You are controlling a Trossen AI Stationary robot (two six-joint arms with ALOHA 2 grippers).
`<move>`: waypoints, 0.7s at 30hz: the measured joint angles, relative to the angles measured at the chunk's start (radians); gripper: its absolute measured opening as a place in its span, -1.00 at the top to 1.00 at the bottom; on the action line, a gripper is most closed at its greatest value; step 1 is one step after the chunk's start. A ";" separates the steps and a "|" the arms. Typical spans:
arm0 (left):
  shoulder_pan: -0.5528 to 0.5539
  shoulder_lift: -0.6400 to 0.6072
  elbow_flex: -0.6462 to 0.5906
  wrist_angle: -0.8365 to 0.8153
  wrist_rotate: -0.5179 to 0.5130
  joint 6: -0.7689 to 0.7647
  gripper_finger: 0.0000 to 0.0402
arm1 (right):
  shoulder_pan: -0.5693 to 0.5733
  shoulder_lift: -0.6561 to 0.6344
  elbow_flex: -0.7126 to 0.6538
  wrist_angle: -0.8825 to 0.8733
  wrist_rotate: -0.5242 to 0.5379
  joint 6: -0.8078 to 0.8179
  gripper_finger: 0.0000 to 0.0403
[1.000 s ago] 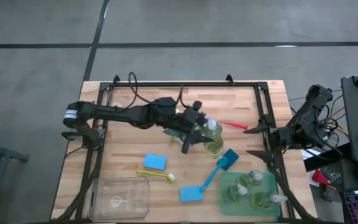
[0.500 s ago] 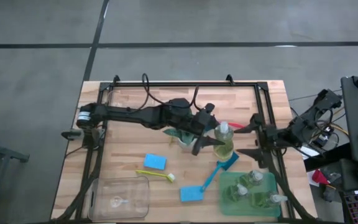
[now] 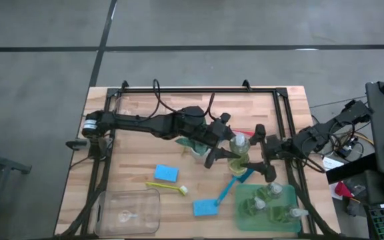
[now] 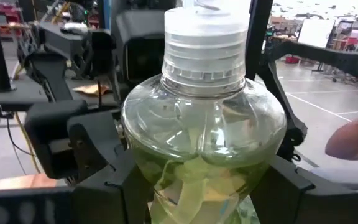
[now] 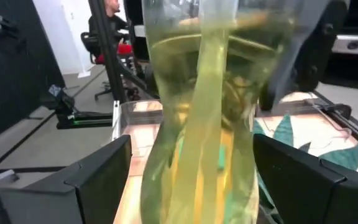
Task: Pick & Place Kitchen Sink Supplies
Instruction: Put the yellow dish soap into the green bin
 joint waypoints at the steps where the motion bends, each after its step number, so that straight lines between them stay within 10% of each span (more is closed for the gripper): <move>1: -0.001 0.000 0.000 -0.008 0.000 0.000 -0.09 | -0.007 0.012 0.010 0.001 -0.004 -0.004 -0.62; 21: -0.023 -0.001 0.000 -0.028 0.012 0.028 -0.22 | -0.050 0.156 0.110 -0.001 -0.085 -0.065 -0.36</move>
